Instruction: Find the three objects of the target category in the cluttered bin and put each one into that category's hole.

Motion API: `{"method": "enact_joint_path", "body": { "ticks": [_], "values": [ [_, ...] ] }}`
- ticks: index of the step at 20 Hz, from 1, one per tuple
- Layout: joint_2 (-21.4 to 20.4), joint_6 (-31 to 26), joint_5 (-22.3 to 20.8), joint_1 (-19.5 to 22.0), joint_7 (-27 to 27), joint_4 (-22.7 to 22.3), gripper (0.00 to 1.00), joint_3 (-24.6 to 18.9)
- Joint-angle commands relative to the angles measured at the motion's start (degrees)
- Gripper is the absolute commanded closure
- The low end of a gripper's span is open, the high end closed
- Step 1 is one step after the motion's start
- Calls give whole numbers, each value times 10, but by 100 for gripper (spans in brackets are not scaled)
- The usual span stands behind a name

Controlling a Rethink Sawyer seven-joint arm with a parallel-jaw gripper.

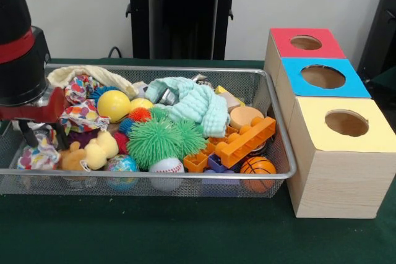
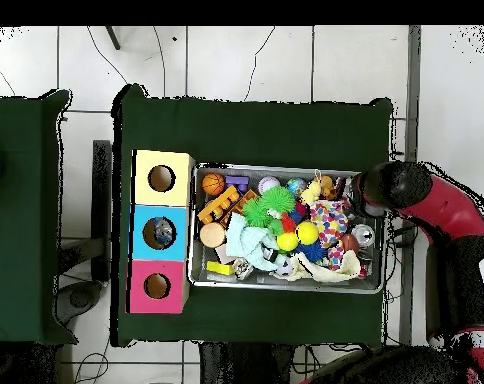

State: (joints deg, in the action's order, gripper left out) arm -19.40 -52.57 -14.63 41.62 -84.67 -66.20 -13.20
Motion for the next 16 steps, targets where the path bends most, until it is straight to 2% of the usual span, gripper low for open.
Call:
{"method": "enact_joint_path", "body": {
  "ticks": [1,7,16],
  "values": [
    [27,-103,-76,15,191,-2,0,-17],
    [40,-105,-114,25,214,4,0,-32],
    [81,-50,-143,24,203,43,0,-57]
  ]
}}
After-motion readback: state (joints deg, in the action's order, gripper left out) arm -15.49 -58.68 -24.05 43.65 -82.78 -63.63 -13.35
